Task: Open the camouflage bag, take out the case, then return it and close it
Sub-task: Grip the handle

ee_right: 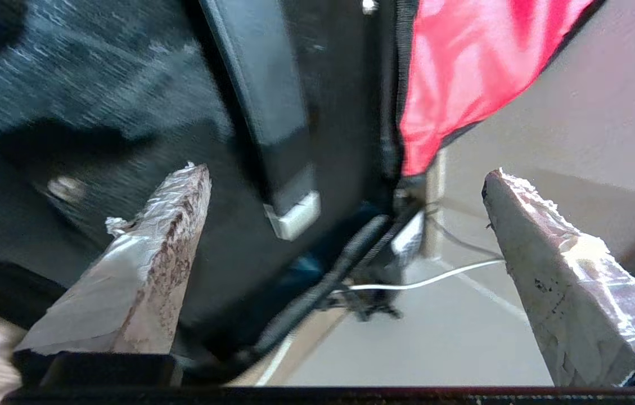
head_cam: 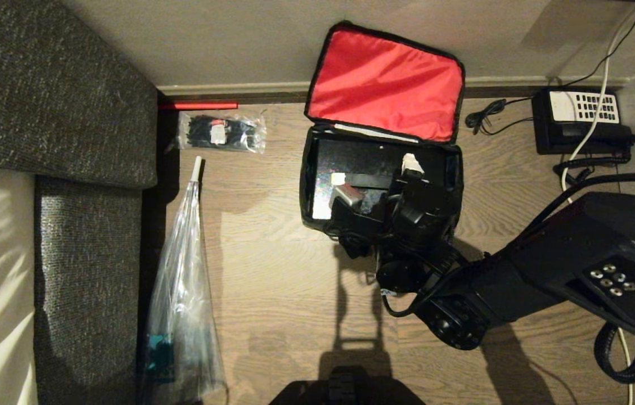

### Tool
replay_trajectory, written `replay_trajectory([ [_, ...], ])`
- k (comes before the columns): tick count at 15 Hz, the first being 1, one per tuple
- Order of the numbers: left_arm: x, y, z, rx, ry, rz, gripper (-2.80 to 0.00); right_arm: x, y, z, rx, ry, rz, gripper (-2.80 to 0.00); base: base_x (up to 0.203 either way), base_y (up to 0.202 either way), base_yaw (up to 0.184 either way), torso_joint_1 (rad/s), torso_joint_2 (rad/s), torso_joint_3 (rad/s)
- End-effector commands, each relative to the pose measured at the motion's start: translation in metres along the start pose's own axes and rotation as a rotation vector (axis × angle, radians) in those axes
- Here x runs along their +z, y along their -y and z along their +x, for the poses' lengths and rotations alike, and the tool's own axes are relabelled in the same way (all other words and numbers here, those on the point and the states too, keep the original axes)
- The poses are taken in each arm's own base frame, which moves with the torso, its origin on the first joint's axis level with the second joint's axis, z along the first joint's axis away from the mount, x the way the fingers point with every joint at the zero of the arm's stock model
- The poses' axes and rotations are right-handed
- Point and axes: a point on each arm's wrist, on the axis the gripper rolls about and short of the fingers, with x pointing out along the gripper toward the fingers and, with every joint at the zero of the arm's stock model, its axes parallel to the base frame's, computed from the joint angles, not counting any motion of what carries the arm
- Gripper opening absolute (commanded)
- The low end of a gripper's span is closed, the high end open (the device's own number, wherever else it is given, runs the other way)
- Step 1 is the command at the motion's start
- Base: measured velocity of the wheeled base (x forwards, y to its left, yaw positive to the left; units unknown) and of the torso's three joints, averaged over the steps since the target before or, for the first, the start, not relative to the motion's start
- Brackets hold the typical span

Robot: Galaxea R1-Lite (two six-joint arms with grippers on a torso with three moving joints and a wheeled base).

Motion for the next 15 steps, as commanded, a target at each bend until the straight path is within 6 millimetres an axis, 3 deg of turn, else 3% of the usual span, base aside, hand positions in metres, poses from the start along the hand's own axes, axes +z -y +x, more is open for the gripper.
replay_trajectory([
  [1, 0.0, 0.0, 0.0, 0.0, 0.0, 0.0, -2.8, 0.002, -0.015, 0.003, -0.006, -0.007, 0.01, 0.0, 0.0, 0.0, 0.0, 0.0, 0.0, 0.0],
  [7, 0.0, 0.0, 0.0, 0.0, 0.001, 0.0, -2.8, -0.006, -0.026, 0.015, -0.074, -0.021, 0.021, 0.0, 0.0, 0.0, 0.0, 0.0, 0.0, 0.0],
  [15, 0.0, 0.0, 0.0, 0.0, 0.0, 0.0, -2.8, -0.005, -0.03, 0.05, -0.148, 0.01, 0.01, 0.0, 0.0, 0.0, 0.0, 0.0, 0.0, 0.0],
])
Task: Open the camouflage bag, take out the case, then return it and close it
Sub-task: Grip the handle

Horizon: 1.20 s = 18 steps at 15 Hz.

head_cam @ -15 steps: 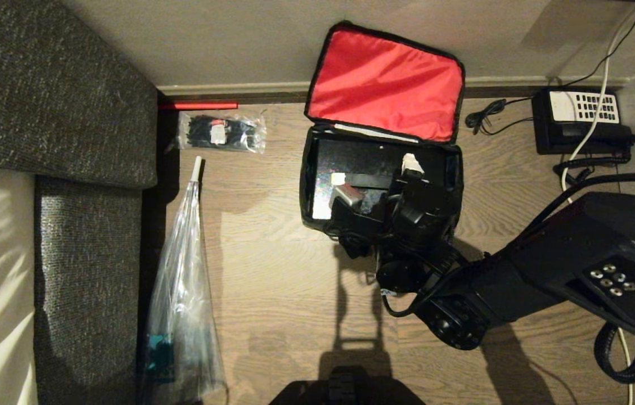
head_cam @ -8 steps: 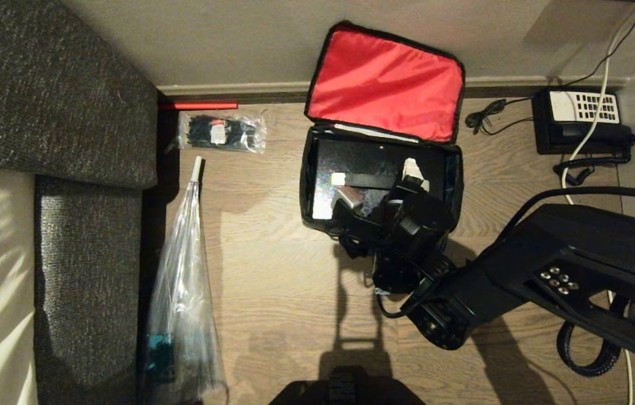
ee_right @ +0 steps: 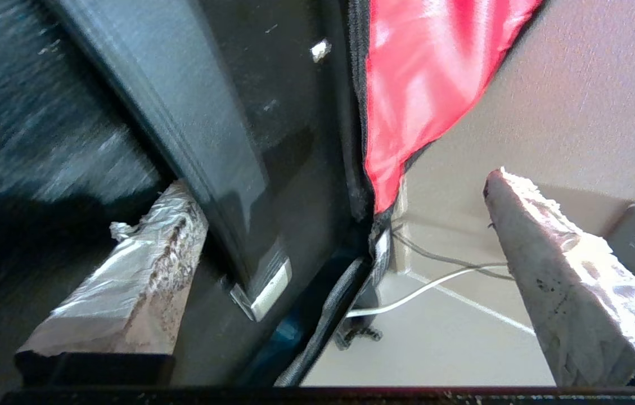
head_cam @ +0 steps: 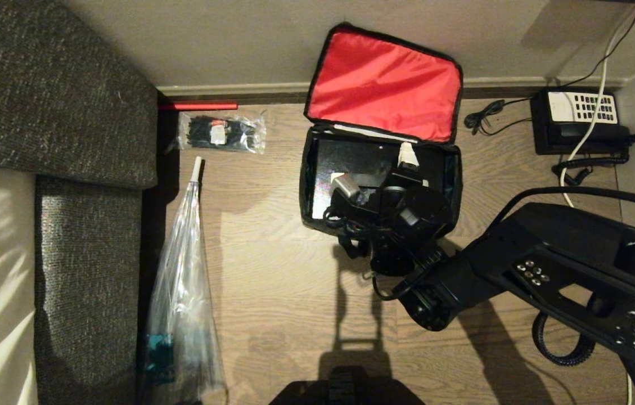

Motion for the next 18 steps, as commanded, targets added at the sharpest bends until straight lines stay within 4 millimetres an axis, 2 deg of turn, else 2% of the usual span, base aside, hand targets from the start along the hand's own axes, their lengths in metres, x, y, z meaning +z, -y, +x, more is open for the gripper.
replay_trajectory([
  [1, 0.0, 0.0, 0.0, 0.0, 0.0, 0.001, -2.8, -0.004, -0.011, 0.009, -0.008, -0.018, -0.015, 0.0, 0.0, 0.0, 0.0, 0.0, 0.0, 0.0],
  [7, 0.0, 0.0, 0.0, 0.0, 0.0, 0.0, -2.8, -0.003, 0.0, 0.034, -0.089, -0.037, 0.038, 0.0, 0.0, 0.0, 0.0, 0.0, 0.0, 0.0],
  [13, 0.0, 0.0, 0.0, 0.0, 0.0, 0.0, -2.8, -0.004, -0.026, 0.03, -0.052, -0.03, 0.073, 0.0, 0.0, 0.0, 0.0, 0.0, 0.0, 0.0],
  [18, 0.0, 0.0, 0.0, 0.0, 0.0, 0.001, -2.8, -0.005, -0.038, 0.029, -0.041, -0.036, 0.107, 0.0, 0.0, 0.0, 0.0, 0.0, 0.0, 0.0],
])
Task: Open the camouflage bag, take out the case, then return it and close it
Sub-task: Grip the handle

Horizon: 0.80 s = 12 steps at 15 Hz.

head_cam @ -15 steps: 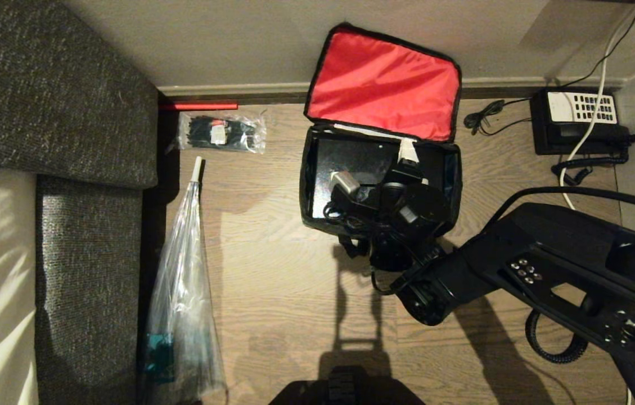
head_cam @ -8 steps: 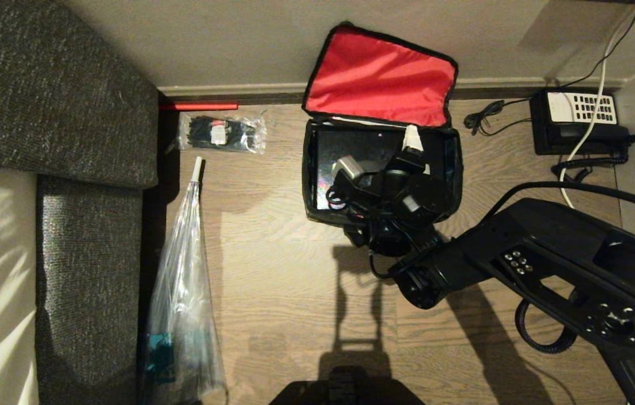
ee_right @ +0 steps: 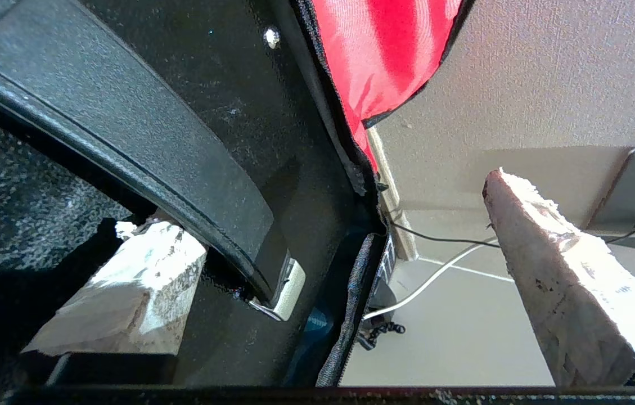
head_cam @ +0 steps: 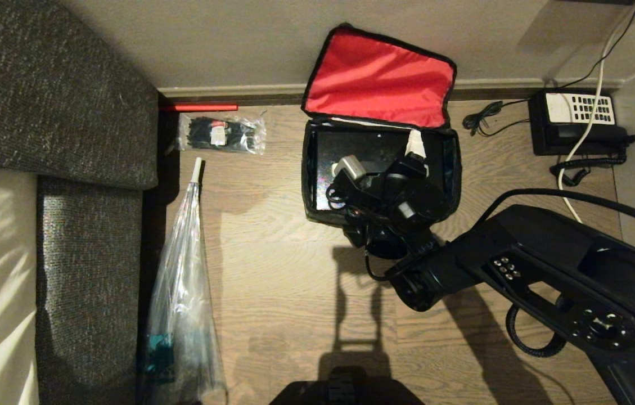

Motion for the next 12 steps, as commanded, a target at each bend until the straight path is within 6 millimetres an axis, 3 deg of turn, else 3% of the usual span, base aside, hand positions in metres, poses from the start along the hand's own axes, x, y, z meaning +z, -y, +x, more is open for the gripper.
replay_trajectory([
  [1, -0.0001, 0.0, 0.0, 0.0, 0.0, 0.0, -2.8, 0.0, -0.0112, -0.0004, 0.005, -0.002, -0.019, 0.0, 0.0, 0.0, 0.0, 0.0, 0.0, 0.0],
  [7, -0.0001, 0.0, 0.0, 0.0, 0.0, 0.0, -2.8, 0.0063, -0.0027, 0.0052, -0.027, 0.104, -0.149, 0.0, 0.0, 0.0, 0.0, 0.0, 0.0, 0.0],
  [12, -0.0001, 0.0, 0.0, 0.001, 0.0, 0.0, -2.8, 0.001, -0.0102, 0.0032, -0.009, 0.138, -0.221, 0.0, 0.0, 0.0, 0.0, 0.0, 0.0, 0.0],
])
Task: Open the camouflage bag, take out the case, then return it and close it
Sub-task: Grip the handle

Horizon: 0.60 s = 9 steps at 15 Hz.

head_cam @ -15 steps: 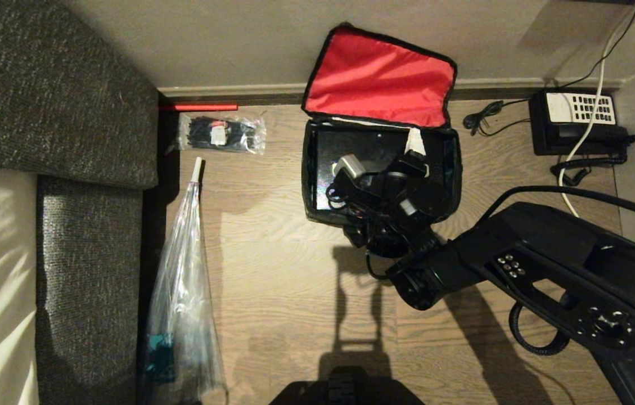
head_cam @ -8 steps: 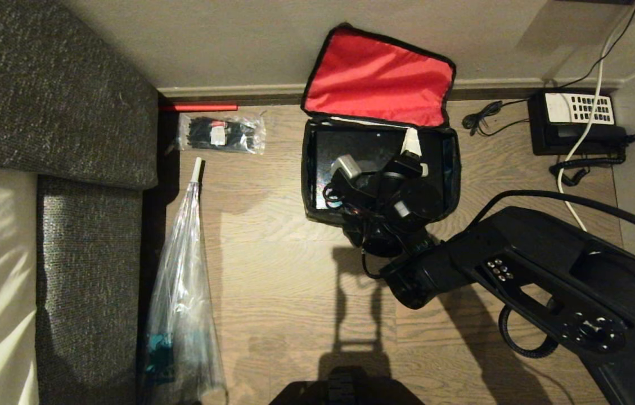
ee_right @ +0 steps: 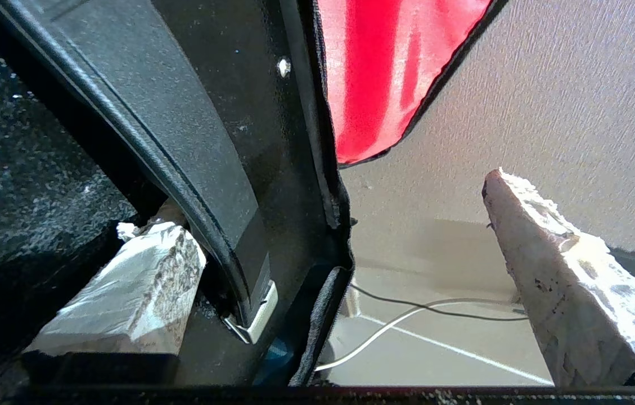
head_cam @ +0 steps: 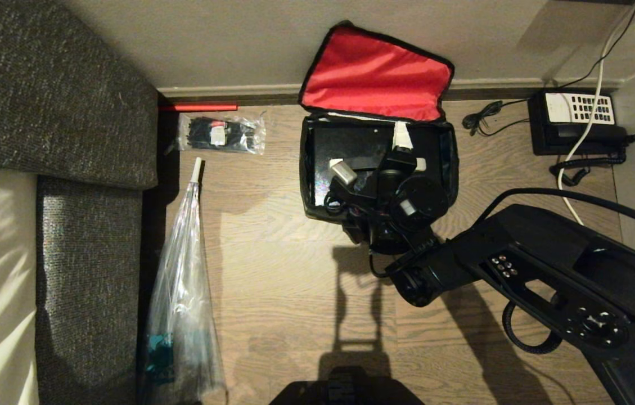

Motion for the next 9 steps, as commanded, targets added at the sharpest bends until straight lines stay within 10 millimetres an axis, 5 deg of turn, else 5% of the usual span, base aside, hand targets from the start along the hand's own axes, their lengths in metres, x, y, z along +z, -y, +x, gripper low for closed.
replay_trajectory([
  [1, 0.0, 0.0, 0.0, 0.0, 0.0, 0.0, -2.8, -0.004, -0.009, 0.003, 0.003, -0.012, -0.022, 0.0, 0.0, 0.0, 0.0, 0.0, 0.0, 0.0],
  [4, 0.0, 0.0, 0.0, 0.0, 0.0, 0.0, -2.8, -0.008, -0.014, 0.006, 0.002, -0.018, -0.033, 0.0, 0.0, 0.0, 0.0, 0.0, 0.0, 0.0],
  [5, 0.0, 0.0, 0.0, 0.0, 0.0, 0.0, -2.8, -0.01, -0.017, 0.005, 0.013, -0.019, -0.044, -2.8, 0.0, 0.0, 0.0, 0.0, 0.0, 0.0],
  [9, 0.0, 0.0, 0.0, 0.0, 0.0, 0.0, -2.8, -0.01, -0.034, -0.002, 0.047, -0.01, -0.047, -2.8, 0.0, 0.0, 0.0, 0.0, 0.0, 0.0],
])
